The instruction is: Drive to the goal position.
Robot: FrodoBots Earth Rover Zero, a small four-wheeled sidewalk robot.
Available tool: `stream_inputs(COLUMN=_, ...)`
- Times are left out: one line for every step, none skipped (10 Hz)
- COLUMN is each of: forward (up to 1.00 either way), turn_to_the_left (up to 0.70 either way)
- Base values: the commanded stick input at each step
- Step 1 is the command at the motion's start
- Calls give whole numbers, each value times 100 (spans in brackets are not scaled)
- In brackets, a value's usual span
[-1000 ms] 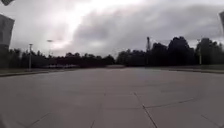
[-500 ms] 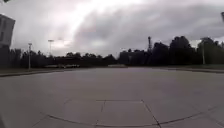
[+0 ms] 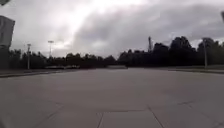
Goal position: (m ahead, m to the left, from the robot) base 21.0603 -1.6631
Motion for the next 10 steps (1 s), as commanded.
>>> stream_inputs(forward=70, turn_to_the_left=2)
stream_inputs(forward=70, turn_to_the_left=2)
stream_inputs(forward=70, turn_to_the_left=2)
stream_inputs(forward=70, turn_to_the_left=2)
stream_inputs(forward=70, turn_to_the_left=3)
stream_inputs(forward=70, turn_to_the_left=3)
stream_inputs(forward=70, turn_to_the_left=3)
stream_inputs(forward=70, turn_to_the_left=3)
stream_inputs(forward=70, turn_to_the_left=3)
stream_inputs(forward=70, turn_to_the_left=3)
